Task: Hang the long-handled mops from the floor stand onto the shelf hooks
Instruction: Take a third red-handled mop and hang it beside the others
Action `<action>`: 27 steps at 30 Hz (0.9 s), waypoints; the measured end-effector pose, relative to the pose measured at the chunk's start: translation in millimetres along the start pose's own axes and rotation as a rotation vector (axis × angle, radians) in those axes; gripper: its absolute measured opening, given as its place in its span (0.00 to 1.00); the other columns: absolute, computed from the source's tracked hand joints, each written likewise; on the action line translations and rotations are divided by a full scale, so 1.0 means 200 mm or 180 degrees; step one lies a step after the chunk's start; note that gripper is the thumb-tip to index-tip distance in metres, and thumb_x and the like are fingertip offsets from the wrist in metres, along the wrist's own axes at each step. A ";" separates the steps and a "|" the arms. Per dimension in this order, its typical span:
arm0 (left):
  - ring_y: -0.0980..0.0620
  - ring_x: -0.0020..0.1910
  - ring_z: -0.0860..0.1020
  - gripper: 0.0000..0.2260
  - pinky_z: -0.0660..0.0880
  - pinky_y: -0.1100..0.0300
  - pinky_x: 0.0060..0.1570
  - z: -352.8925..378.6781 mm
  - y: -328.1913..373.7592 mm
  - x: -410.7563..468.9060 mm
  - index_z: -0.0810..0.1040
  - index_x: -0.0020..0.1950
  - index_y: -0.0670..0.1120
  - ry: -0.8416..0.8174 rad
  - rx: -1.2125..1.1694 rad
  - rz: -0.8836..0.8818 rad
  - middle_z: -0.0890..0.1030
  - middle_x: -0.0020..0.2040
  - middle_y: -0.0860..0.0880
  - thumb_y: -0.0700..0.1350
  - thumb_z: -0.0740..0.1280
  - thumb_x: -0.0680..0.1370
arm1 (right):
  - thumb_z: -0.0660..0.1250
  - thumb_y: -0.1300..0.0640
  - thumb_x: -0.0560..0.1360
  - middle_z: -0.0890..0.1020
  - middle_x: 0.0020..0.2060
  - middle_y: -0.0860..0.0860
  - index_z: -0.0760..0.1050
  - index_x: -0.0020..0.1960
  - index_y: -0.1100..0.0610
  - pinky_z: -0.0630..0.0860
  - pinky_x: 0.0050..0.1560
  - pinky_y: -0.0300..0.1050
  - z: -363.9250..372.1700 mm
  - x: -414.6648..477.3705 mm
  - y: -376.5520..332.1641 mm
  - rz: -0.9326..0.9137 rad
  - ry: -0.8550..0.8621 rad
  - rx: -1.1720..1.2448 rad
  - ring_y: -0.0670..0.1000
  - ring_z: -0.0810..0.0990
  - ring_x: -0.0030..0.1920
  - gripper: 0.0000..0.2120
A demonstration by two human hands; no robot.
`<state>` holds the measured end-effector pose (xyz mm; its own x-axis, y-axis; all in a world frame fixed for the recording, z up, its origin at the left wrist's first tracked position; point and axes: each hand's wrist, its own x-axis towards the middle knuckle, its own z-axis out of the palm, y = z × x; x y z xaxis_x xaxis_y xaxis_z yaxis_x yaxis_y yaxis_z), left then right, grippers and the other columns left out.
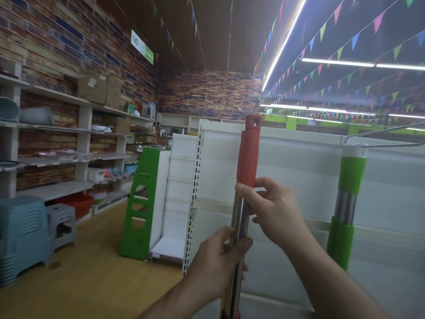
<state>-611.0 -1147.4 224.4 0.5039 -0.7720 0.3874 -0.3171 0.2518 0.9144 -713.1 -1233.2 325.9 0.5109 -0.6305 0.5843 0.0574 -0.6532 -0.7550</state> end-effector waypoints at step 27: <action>0.57 0.37 0.84 0.14 0.83 0.52 0.45 0.03 -0.18 0.19 0.80 0.50 0.62 0.0360 0.0423 0.0342 0.86 0.39 0.53 0.68 0.65 0.72 | 0.70 0.42 0.78 0.85 0.40 0.50 0.83 0.60 0.51 0.84 0.46 0.57 0.09 0.14 0.16 0.0082 0.0129 -0.0190 0.51 0.83 0.40 0.17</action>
<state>-585.8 -1189.3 206.0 0.5462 -0.6725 0.4995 -0.4733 0.2442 0.8464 -681.5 -1263.3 312.9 0.4763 -0.6631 0.5774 -0.0072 -0.6596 -0.7516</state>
